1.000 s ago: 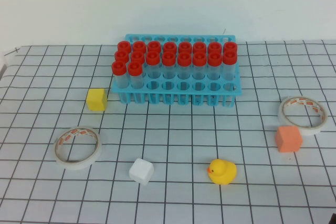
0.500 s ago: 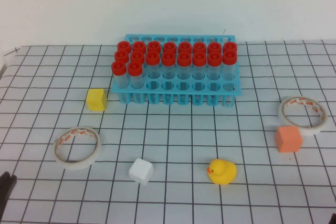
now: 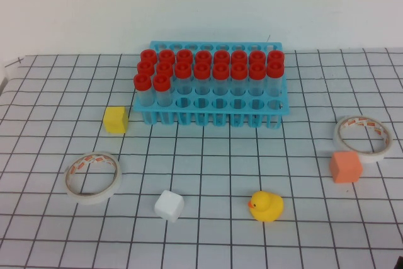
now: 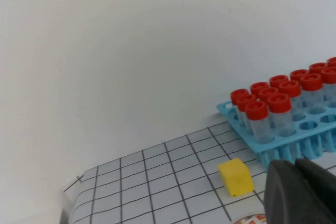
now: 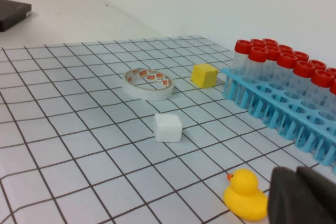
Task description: Place the test tubes
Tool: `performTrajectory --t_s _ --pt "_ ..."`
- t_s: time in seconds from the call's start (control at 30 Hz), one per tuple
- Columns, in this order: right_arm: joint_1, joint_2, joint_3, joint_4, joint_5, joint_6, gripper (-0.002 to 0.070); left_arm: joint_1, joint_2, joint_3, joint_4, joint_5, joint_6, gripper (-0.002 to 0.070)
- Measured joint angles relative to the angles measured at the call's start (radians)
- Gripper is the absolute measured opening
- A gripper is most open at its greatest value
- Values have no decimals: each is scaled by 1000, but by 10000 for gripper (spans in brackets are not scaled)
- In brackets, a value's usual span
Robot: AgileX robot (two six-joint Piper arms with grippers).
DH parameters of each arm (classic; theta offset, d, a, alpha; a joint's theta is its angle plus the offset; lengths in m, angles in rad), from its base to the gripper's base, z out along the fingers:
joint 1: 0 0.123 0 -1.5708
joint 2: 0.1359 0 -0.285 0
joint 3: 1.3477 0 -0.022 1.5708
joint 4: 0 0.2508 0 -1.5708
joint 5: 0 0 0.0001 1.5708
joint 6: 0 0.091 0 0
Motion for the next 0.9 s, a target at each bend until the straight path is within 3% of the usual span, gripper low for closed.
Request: performTrajectory --t_s 0.33,0.67,0.9 --pt "0 0 0 0 0 0 -1 202 -125 149 -96 -17 24 -1" --pt "0 0 2 0 7 0 -1 225 -213 153 -67 317 76 -1" --pt "0 0 4 0 7 0 -1 225 -215 151 -32 450 -48 -1"
